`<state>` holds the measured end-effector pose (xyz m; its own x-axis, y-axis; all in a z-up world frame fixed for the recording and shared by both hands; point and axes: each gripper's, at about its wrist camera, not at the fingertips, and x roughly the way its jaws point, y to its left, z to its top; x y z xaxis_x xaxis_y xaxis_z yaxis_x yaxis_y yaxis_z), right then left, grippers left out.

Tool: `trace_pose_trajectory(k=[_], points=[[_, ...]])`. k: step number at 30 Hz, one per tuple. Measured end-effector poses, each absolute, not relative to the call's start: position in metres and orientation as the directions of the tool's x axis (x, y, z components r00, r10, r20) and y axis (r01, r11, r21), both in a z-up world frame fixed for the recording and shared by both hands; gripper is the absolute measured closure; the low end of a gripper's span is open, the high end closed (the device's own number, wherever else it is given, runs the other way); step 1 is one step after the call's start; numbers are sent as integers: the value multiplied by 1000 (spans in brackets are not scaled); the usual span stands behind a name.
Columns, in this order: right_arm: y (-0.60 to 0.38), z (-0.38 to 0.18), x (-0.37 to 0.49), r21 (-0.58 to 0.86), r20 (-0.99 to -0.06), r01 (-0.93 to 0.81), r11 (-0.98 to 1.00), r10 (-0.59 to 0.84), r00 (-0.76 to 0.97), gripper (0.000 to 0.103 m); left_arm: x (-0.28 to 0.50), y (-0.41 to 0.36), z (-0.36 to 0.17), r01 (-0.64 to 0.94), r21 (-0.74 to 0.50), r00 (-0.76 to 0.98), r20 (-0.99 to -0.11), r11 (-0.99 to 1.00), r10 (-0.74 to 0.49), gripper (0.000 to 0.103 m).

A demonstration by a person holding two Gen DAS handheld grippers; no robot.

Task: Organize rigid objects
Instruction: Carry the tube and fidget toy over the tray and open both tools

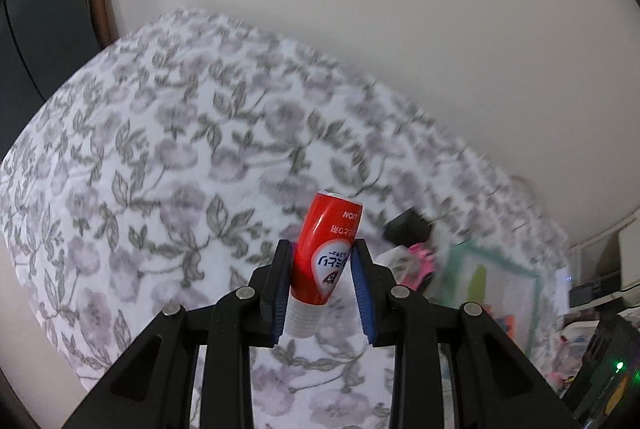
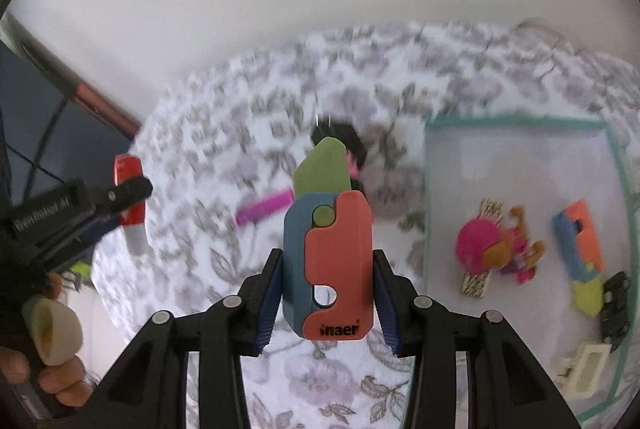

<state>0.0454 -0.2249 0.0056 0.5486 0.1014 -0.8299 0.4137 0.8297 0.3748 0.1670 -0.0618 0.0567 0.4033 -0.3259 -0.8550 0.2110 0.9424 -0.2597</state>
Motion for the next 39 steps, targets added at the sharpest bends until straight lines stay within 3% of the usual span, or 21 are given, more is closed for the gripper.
trace_pose_trajectory(k=[8,10,14,16,21,32,35,37,39], points=[[-263,69,10,385,-749,460,800,-20,662,58,144,-72,107,293,-315,478,-770,903,-424,73],[-275,82,-2,367,-736,489,792,-75,673,58,135,-81,115,323,-311,486,-756,894,-439,79],[-295,103,-26,307,-719,557,771,-195,667,58,119,-106,122,394,-293,486,-738,871,-468,82],[-305,108,-34,295,-715,578,761,-225,661,58,109,-125,119,441,-269,468,-745,856,-475,89],[-329,99,-49,319,-726,626,712,-241,644,58,93,-160,100,522,-291,354,-781,802,-514,91],[-342,53,-43,285,-808,655,700,-192,557,58,106,-169,6,464,-108,260,-932,879,-252,91],[-342,46,-41,281,-818,655,702,-182,546,58,111,-166,-15,450,-91,219,-953,888,-209,84],[-341,45,-41,282,-818,653,703,-180,546,58,113,-164,-30,443,-83,188,-965,893,-183,54],[-339,45,-41,280,-819,653,704,-180,545,58,114,-163,-46,438,-67,161,-975,897,-152,48]])
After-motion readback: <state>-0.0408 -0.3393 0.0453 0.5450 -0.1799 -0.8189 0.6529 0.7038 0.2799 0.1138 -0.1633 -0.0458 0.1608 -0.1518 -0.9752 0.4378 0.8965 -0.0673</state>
